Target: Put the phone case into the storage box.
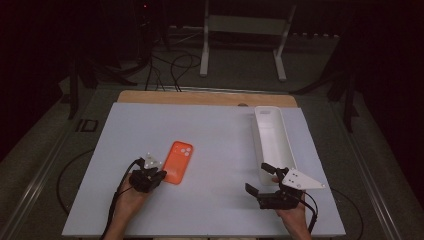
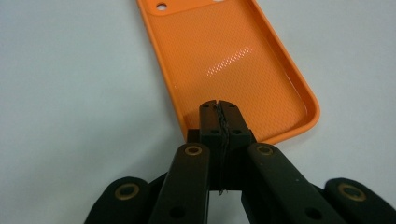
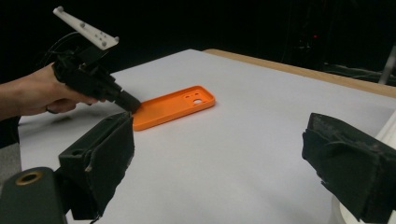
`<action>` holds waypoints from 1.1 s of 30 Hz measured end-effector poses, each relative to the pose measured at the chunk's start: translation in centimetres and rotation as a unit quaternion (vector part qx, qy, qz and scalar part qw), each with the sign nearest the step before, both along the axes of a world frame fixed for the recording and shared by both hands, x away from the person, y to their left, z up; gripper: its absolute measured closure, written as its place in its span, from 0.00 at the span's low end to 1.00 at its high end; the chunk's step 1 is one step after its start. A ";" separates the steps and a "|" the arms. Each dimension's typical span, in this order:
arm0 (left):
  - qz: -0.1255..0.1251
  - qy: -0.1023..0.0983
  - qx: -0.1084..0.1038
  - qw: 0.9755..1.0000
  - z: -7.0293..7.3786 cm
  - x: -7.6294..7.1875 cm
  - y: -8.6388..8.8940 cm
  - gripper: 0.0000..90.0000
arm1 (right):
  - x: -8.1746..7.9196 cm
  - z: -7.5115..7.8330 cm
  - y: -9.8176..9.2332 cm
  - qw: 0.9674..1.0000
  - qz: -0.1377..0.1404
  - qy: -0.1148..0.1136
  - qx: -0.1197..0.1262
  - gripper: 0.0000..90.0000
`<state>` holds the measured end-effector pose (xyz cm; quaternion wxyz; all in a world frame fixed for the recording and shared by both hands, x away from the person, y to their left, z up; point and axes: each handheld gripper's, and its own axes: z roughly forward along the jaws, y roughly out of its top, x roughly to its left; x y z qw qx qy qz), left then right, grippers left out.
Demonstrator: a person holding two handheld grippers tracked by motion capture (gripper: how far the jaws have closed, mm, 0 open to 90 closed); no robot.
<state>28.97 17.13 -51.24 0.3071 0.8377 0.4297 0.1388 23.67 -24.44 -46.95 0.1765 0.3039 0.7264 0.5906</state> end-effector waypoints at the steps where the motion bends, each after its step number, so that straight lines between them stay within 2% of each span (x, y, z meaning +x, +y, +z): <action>1: -0.002 0.000 0.000 1.000 0.0 -0.1 0.1 1.00 | -0.1 -0.1 0.0 1.000 -0.001 0.002 0.002 0.10; 10: 0.000 0.002 -0.001 1.000 0.0 -0.9 0.9 1.00 | -0.5 -0.5 -0.2 1.000 -0.008 0.002 0.004 0.10; 18: 0.000 0.000 0.008 1.000 0.1 -1.0 1.2 1.00 | -0.5 -1.0 -0.5 1.000 -0.012 0.007 0.003 0.10; 26: 0.019 -0.005 0.017 1.000 0.1 -1.0 2.2 1.00 | -0.6 -1.1 -0.5 1.000 -0.011 0.007 -0.004 0.10; 33: 0.046 -0.009 0.018 0.999 0.0 -0.3 3.3 1.00 | -0.6 -1.1 -0.4 1.000 -0.007 0.011 -0.007 0.10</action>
